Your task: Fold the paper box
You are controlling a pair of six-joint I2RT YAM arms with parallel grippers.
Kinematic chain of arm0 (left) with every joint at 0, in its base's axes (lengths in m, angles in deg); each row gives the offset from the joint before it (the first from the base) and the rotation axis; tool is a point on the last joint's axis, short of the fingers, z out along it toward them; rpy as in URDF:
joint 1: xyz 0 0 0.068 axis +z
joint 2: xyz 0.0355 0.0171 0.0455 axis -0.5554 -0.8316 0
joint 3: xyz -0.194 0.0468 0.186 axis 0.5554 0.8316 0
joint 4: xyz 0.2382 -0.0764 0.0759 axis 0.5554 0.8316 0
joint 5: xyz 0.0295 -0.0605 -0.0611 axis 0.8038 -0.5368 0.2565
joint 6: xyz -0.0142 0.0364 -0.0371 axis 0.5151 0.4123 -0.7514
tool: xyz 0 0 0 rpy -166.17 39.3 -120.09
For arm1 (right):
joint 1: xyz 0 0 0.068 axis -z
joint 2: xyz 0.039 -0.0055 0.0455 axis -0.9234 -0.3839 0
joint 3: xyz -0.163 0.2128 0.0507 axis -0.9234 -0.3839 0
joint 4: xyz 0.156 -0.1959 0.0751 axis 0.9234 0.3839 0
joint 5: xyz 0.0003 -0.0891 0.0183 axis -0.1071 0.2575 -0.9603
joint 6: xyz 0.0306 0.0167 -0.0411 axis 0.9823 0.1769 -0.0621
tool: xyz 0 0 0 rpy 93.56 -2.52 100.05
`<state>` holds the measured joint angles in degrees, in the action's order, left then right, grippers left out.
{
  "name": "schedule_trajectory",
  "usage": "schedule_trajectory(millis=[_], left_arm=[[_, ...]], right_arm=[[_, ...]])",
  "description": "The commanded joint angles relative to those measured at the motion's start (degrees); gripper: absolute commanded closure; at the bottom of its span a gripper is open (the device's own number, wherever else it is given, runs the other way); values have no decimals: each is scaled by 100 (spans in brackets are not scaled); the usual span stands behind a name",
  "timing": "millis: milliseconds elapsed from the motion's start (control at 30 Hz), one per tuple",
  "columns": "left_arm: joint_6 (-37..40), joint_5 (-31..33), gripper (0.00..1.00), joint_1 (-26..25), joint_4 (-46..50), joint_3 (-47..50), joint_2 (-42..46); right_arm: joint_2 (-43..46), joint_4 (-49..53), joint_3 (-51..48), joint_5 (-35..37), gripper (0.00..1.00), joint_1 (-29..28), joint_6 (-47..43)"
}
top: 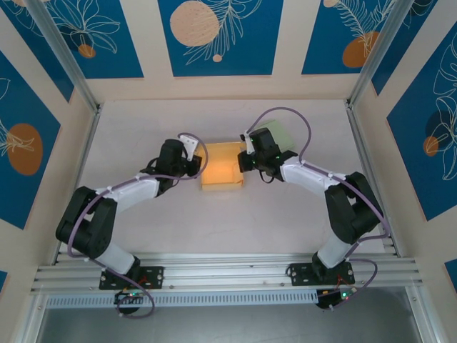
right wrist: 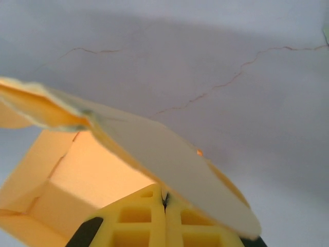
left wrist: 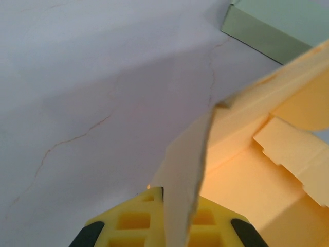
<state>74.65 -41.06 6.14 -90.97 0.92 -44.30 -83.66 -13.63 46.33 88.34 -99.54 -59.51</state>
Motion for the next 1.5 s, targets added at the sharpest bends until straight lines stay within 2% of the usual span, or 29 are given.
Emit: schedule_trajectory(millis=[0,100,267,467,600,900,1000,1467], left_arm=[[-1205,366,100,-394,-408,-136,-247],[-1530,604,100,-617,-576,-158,-356],[-1814,728,100,-765,-727,-197,-363],[-2101,613,100,-783,-910,-227,-268],[-2017,614,100,-816,-951,-193,-166],[-2270,640,100,-1202,-1900,727,-257],[-2331,875,100,-1305,-1981,1029,-208],[-2303,1110,99,-1352,-2003,2108,308]], right_arm=[[39,-440,-143,257,100,-428,242],[82,-611,-296,668,100,-654,279],[208,-1002,-617,969,100,-861,280],[307,-1359,-741,1020,100,-954,49],[298,-1533,-715,1011,100,-965,-118],[276,-2251,-1300,1120,100,-1148,-104],[341,-2290,-1498,1226,100,-1216,17],[481,-3031,-2823,1639,100,-1626,591]])
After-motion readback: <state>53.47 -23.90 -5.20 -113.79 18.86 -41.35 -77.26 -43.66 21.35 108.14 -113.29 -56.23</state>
